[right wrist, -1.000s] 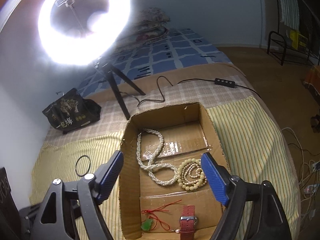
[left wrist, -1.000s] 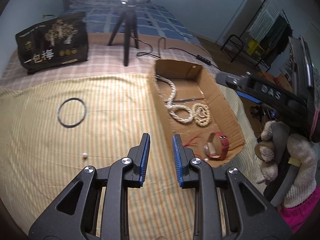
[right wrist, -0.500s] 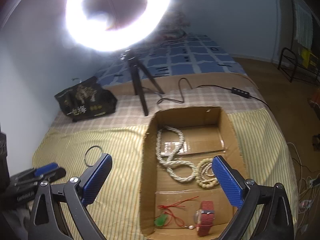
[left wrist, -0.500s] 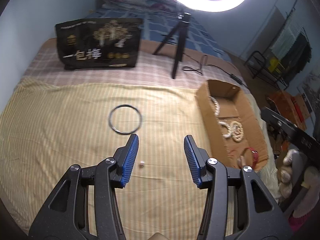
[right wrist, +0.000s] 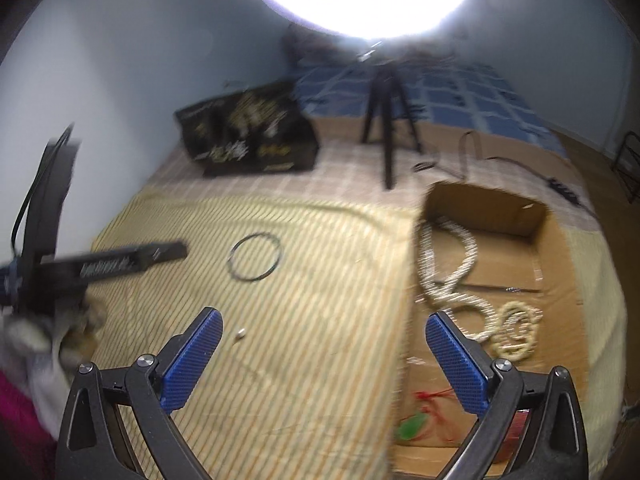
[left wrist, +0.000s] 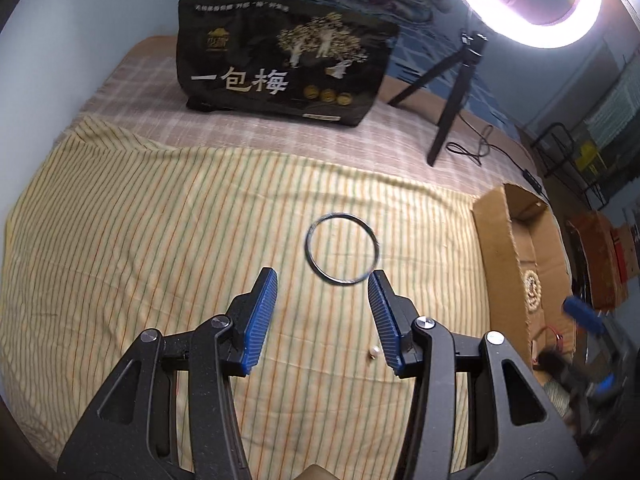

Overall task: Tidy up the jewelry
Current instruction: 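Move both open tools back over the bed toward the bangle and pearl bead, then grasp the dark bangle with left tool while right tool pinches the pearl bead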

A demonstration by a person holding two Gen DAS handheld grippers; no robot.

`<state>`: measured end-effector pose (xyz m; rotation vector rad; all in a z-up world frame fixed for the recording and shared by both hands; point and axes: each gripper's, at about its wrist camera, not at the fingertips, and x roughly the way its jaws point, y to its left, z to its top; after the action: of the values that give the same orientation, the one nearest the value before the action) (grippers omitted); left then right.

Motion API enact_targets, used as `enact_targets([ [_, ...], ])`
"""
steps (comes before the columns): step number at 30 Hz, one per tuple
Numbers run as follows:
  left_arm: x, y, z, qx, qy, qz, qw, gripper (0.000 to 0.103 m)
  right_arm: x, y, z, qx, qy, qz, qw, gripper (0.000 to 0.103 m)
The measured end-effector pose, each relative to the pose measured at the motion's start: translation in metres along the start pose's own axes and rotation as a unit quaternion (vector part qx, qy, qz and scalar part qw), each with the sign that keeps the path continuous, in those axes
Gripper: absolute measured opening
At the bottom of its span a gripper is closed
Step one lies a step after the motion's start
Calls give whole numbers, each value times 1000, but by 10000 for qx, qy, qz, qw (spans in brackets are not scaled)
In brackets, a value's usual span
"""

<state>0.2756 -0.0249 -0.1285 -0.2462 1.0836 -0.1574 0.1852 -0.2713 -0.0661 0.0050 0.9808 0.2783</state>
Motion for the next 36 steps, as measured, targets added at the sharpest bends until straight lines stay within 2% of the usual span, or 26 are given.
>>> enact_targets([
  [8, 26, -5, 8, 98, 212, 28, 9997, 48, 35, 33, -17, -355, 519, 216, 9978, 100],
  [10, 33, -5, 10, 88, 272, 41, 9996, 48, 43, 37, -19, -394, 680, 286, 9965, 95],
  [14, 43, -6, 13, 154, 343, 82, 9993, 48, 61, 42, -24, -420, 960, 389, 9937, 80],
  [16, 48, -3, 16, 108, 364, 66, 9993, 48, 68, 46, -26, -477, 1012, 419, 9928, 76],
  [19, 54, 2, 18, 49, 387, 53, 9992, 48, 76, 53, -28, -554, 1067, 491, 9915, 63],
  [20, 58, 2, 20, 47, 399, 52, 9992, 46, 78, 55, -28, -572, 1088, 518, 9911, 57],
  [22, 62, 3, 21, 46, 450, 50, 9990, 37, 82, 61, -29, -630, 1134, 597, 9898, 53],
  [26, 73, 1, 23, 79, 540, -26, 9985, 31, 88, 68, -29, -756, 1168, 610, 9884, 41],
  [36, 94, -3, 26, 293, 648, 214, 9972, 23, 101, 67, -28, -805, 1191, 622, 9877, 33],
])
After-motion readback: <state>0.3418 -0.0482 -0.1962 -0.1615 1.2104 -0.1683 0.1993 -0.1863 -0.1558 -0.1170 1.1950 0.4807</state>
